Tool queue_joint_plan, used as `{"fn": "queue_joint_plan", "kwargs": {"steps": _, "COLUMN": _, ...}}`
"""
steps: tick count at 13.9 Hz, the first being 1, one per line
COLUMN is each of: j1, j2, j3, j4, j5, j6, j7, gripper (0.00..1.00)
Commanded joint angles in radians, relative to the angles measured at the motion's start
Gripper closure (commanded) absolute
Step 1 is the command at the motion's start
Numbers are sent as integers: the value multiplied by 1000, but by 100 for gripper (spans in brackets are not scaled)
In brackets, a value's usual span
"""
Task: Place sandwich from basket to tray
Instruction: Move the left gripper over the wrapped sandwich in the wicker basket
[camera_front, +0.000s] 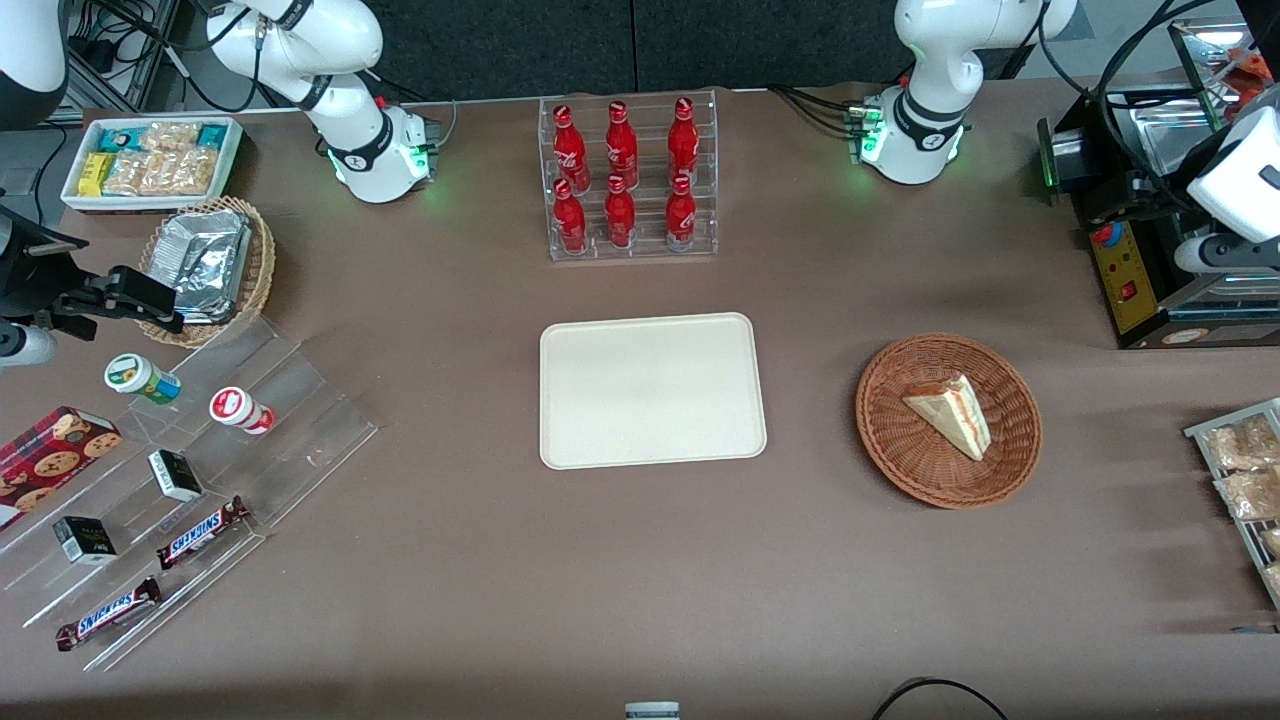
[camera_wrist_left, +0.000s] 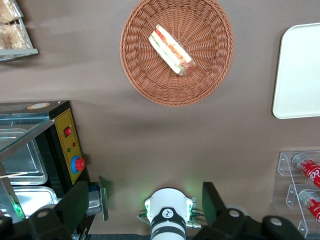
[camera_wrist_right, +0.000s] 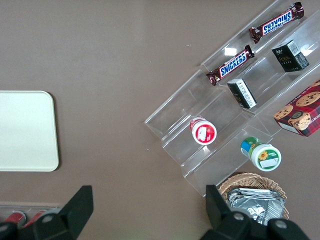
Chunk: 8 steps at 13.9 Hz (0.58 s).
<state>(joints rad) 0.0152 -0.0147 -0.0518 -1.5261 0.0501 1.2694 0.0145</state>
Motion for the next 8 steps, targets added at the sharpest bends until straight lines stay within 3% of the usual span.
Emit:
{"fn": "queue_joint_plan", "kwargs": {"steps": 1, "j1": -11, "j2": 13, "j3": 0, "j4": -3, "j5": 7, "j6": 22, "j7": -16, "gripper": 0}}
{"fn": "queue_joint_plan", "kwargs": {"steps": 5, "j1": -11, "j2": 56, "j3": 1, "j4": -16, "j5": 11, "j6": 62, "j7": -39, "gripper": 0}}
{"fn": "queue_joint_plan", "kwargs": {"steps": 8, "j1": -8, "j2": 62, "j3": 3, "j4": -115, "j5": 16, "j6": 207, "j7": -73, "gripper": 0}}
